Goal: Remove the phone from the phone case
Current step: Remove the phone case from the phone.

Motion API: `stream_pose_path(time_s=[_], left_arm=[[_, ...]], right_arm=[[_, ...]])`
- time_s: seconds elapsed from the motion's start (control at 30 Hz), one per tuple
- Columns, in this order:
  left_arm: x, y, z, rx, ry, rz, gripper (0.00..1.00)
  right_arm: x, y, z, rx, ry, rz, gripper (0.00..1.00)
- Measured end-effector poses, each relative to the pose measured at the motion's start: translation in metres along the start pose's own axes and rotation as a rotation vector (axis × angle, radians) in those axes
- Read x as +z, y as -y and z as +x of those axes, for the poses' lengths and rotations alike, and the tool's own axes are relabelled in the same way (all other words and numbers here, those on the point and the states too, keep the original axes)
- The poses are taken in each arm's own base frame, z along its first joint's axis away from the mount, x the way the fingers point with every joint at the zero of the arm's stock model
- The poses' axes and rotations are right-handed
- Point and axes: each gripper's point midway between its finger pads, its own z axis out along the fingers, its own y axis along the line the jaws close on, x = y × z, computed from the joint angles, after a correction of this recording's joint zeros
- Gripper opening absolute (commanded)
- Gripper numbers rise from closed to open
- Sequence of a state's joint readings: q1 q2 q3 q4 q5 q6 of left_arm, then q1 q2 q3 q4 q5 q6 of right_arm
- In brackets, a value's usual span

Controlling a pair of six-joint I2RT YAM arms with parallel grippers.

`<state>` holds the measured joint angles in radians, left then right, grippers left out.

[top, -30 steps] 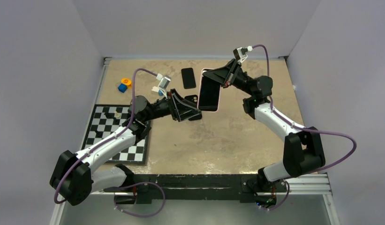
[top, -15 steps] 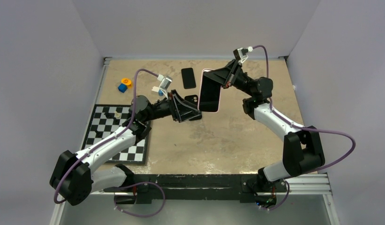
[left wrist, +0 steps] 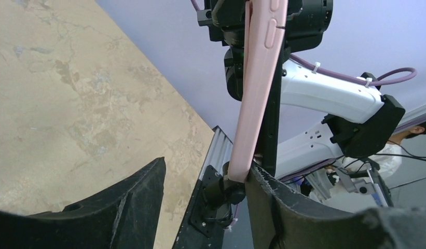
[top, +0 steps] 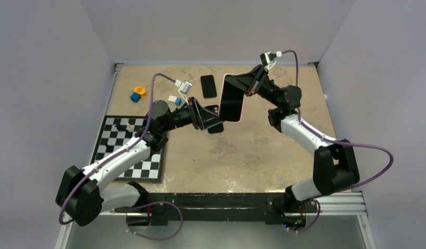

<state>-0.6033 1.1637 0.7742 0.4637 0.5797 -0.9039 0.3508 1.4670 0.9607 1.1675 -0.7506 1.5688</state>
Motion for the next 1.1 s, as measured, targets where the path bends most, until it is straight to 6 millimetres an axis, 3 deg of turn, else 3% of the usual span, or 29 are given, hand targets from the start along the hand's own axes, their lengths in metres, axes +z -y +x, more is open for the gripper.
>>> stream_pose_path(time_s=[0.23,0.3,0.37,0.53,0.7,0.93,1.1], left_arm=[[0.013,-0.001,-0.003,-0.038,0.012,0.058,0.43],[0.015,-0.001,-0.005,-0.039,0.023,0.069,0.26],[0.015,-0.001,-0.006,-0.032,0.038,0.079,0.02],[0.010,-0.010,-0.015,0.048,0.125,0.005,0.00],[-0.001,-0.025,-0.027,0.192,0.251,-0.138,0.00],[-0.011,-0.024,-0.047,0.298,0.367,-0.191,0.00],[-0.016,-0.025,-0.049,0.310,0.396,-0.201,0.00]], right_arm=[[0.004,0.005,-0.002,0.008,0.014,-0.003,0.00],[0.005,0.009,-0.004,0.018,0.022,0.000,0.00],[0.006,0.012,-0.004,0.022,0.027,0.004,0.00],[0.012,0.020,-0.006,0.030,0.051,0.002,0.00],[0.019,0.016,-0.005,0.039,0.090,-0.061,0.00],[0.025,0.008,-0.014,0.100,0.179,-0.107,0.00],[0.024,0.015,-0.016,0.162,0.233,-0.097,0.00]])
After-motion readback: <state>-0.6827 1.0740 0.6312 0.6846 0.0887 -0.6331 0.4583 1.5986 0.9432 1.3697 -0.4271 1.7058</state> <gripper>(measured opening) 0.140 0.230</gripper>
